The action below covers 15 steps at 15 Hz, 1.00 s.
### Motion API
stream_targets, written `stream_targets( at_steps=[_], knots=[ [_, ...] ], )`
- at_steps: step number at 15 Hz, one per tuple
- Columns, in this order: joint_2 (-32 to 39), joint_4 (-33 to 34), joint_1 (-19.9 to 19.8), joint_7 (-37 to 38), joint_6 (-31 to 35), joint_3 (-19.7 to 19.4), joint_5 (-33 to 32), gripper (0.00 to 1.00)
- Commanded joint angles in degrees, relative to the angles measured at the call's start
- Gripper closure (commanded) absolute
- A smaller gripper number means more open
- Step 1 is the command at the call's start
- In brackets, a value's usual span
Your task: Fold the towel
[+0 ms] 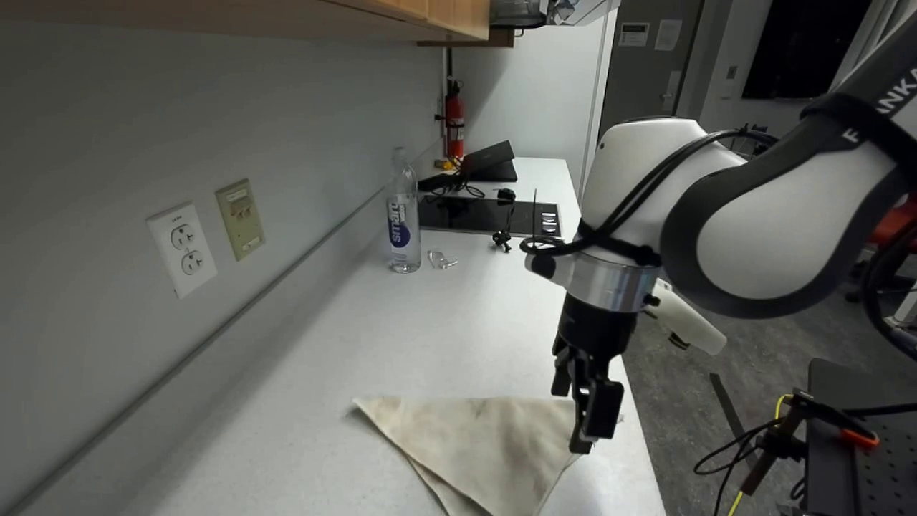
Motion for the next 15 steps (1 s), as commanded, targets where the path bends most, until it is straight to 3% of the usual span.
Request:
stream_targets(
  at_steps=[1,2,4,5,8,15],
  knots=[
    [-3.9,-2.7,0.3,3.0,1.4,-2.5,-5.5,0.00],
    [-4.2,-2.9,-0.3,2.4,2.0,-2.6,-4.7,0.00],
    [-4.7,-2.8,-2.7,-2.5,3.0,-1.1,3.5,0.00],
    [-2.2,-1.0,-0.8,0.9,2.0,-2.1,-1.0,0.00],
    [-2.8,-1.0,-1.6,-0.8,2.1,-2.2,1.9,0.00],
    [1.4,-3.5,0.7,12.0,3.0,-6.7,-13.5,0.00]
  ],
)
